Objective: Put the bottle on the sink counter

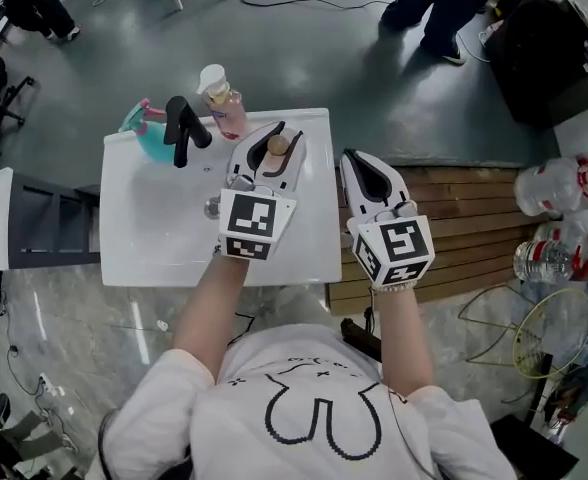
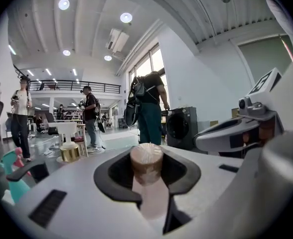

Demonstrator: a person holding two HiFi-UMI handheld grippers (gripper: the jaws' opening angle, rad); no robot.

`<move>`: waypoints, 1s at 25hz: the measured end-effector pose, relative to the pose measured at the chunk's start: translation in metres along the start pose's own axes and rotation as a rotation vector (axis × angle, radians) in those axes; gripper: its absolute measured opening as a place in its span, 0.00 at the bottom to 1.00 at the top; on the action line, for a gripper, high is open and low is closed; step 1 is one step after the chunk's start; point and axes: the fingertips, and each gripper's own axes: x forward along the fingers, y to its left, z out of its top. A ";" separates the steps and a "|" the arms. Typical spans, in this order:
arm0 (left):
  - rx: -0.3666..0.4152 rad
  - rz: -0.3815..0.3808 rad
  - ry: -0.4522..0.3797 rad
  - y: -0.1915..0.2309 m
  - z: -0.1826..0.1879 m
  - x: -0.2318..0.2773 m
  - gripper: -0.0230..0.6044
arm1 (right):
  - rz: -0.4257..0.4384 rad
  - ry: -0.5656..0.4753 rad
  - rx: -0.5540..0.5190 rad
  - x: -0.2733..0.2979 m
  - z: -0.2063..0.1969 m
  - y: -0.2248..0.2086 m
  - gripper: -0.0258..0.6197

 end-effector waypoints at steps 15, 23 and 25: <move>-0.061 -0.036 0.133 0.004 -0.063 0.100 0.22 | -0.020 0.081 0.064 0.035 -0.040 -0.064 0.08; -0.056 -0.056 0.196 0.004 -0.088 0.126 0.22 | -0.018 0.110 0.092 0.041 -0.058 -0.070 0.08; -0.049 -0.067 0.214 0.002 -0.094 0.131 0.22 | -0.014 0.117 0.092 0.042 -0.061 -0.071 0.08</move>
